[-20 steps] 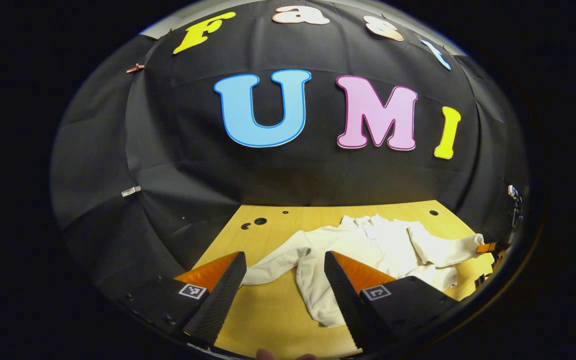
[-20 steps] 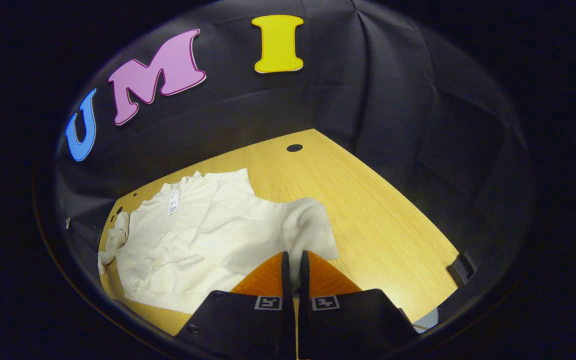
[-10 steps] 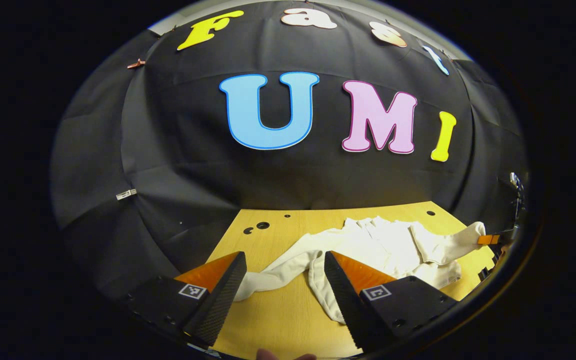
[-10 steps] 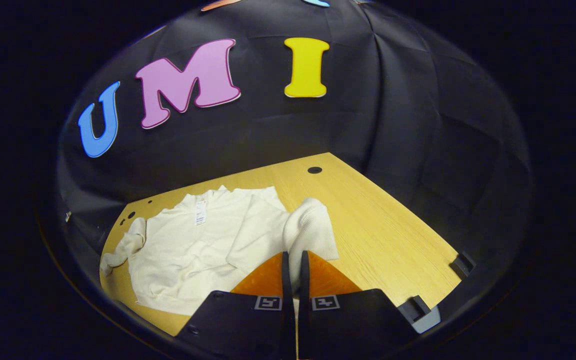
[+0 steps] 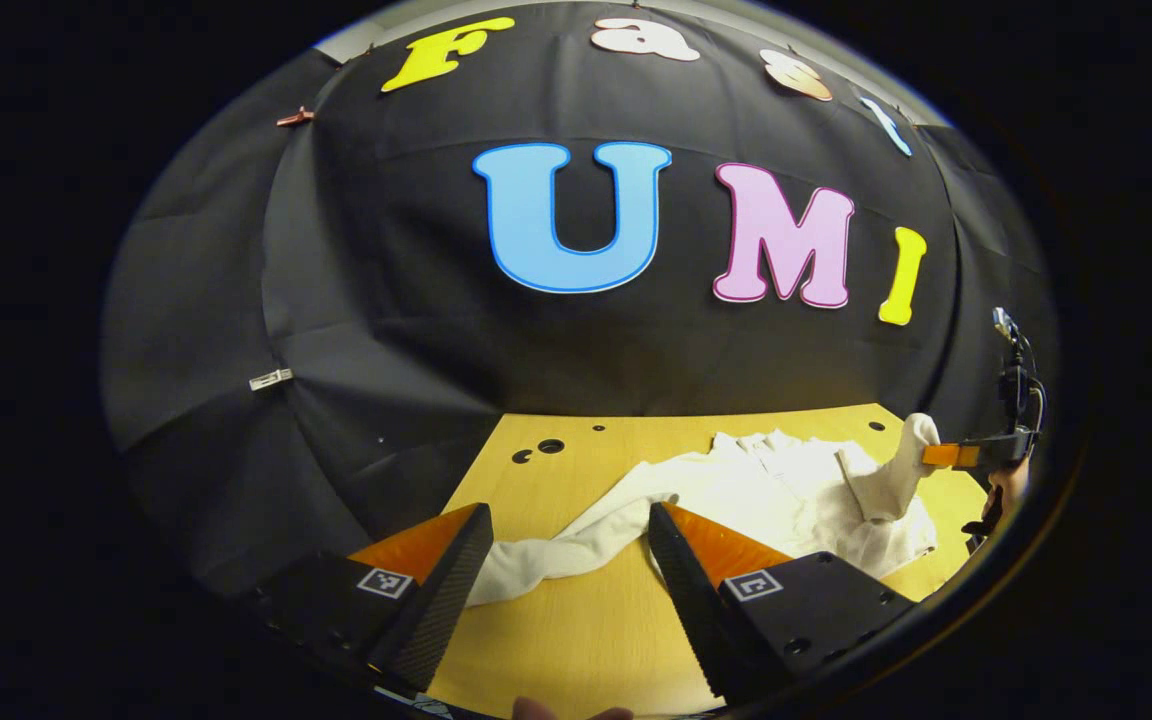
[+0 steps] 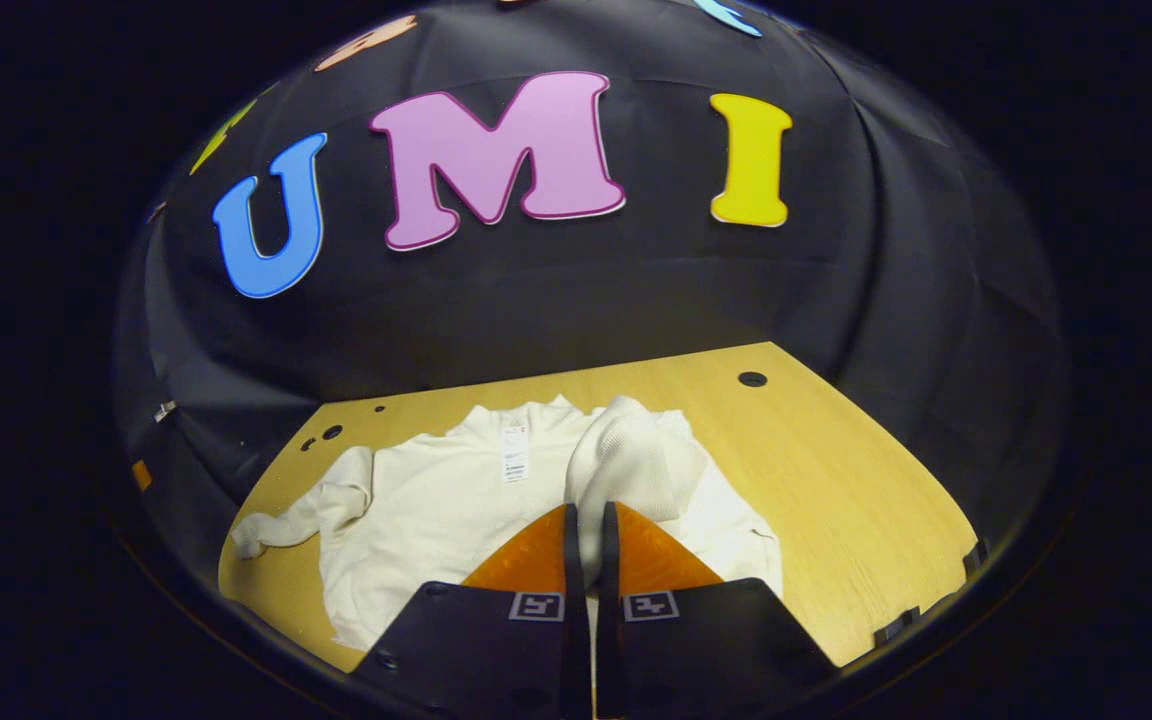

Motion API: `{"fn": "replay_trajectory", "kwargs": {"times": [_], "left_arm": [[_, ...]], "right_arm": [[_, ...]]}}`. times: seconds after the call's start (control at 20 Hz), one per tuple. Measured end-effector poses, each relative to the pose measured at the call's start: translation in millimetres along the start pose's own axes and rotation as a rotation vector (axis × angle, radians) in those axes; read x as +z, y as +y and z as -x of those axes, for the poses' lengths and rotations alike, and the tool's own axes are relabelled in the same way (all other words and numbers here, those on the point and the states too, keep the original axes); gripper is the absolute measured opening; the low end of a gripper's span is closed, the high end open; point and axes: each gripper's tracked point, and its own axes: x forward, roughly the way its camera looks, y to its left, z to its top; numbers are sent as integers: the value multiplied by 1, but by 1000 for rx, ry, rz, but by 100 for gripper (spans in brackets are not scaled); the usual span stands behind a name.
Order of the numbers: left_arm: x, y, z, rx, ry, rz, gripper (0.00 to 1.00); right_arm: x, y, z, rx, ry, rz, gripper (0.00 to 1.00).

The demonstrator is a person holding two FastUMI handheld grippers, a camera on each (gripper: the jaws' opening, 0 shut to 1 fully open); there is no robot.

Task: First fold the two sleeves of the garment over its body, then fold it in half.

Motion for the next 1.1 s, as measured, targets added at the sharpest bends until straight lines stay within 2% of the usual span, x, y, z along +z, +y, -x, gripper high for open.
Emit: {"fn": "replay_trajectory", "kwargs": {"times": [0.35, 0.6, 0.8, 1.1], "left_arm": [[-13, 43, -8, 64, 32, 46, 97], [-25, 61, -18, 98, 52, 76, 97], [-41, 74, -23, 115, 75, 76, 97], [-72, 79, -48, 122, 127, 111, 97]], "right_arm": [[6, 99, -50, 128, 16, 58, 6], [-29, 157, -89, 194, 87, 107, 6], [-73, 185, -114, 214, 169, 128, 7], [-124, 194, -141, 184, 287, 128, 7]]}}
